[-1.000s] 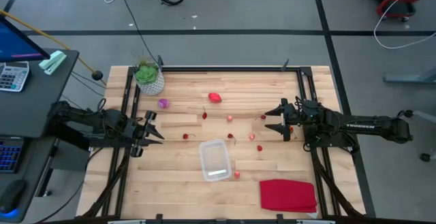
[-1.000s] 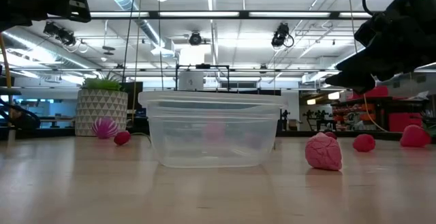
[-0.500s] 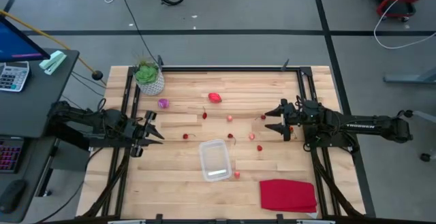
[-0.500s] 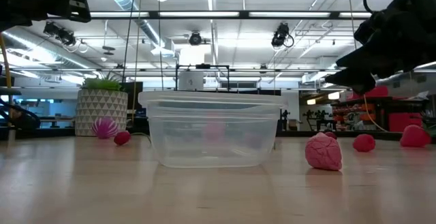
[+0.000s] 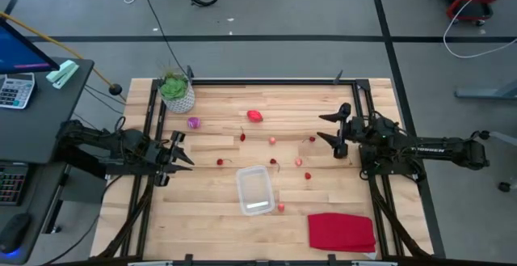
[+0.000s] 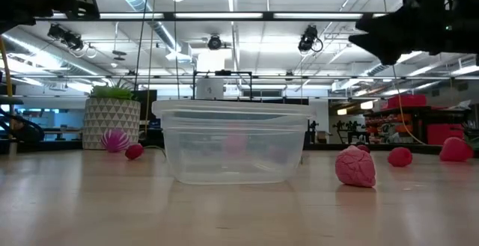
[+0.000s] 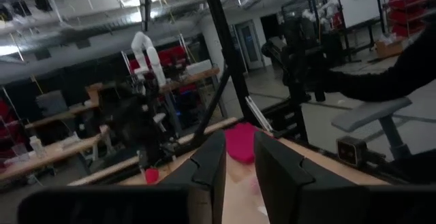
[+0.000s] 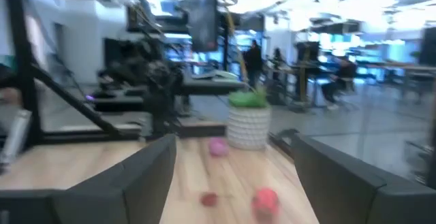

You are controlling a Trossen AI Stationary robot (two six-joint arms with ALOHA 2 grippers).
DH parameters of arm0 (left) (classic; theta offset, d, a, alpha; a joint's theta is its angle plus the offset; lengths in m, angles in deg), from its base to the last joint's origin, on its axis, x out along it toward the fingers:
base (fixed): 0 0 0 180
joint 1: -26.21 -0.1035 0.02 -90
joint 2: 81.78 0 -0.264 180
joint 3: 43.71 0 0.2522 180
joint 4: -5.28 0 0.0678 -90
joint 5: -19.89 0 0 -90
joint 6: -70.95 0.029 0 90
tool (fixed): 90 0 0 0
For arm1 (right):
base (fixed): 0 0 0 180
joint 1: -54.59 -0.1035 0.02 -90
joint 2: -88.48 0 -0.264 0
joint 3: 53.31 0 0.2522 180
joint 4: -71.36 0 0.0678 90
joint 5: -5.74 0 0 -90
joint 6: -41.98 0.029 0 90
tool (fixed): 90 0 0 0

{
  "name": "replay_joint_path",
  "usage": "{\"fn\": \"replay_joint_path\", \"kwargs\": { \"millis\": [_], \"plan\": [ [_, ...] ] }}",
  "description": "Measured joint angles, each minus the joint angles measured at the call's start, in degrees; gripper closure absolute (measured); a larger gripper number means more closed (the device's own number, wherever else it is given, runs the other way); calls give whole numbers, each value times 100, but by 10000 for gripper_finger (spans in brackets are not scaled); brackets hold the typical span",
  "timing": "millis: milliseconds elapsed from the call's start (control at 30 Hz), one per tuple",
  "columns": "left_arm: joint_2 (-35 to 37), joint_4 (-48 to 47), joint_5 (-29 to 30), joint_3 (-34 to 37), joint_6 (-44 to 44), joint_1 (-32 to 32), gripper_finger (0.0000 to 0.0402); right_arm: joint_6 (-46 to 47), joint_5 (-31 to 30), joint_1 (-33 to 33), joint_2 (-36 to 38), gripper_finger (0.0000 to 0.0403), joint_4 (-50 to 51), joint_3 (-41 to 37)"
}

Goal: Pick and placing Produce into tupperware
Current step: Put the red strawberry into the transparent bin

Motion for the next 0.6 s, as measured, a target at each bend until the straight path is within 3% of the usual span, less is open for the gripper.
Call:
{"fn": "replay_joint_path", "kwargs": {
  "millis": [167, 300, 500, 600],
  "plan": [
    [-37, 73, 152, -3, 1095, -6, 326, -42, -344, 2, -16, 103, 439, 0],
    [-36, 231, 934, -3, 2345, -7, 323, 92, -311, 0, -16, 103, 522, 0],
    [-35, 238, 1886, -3, 2540, -11, 318, -54, -311, 0, -16, 103, 506, 0],
    [-36, 220, 2311, -3, 2178, -11, 321, -361, -326, 0, -14, 103, 485, 0]
  ]
}}
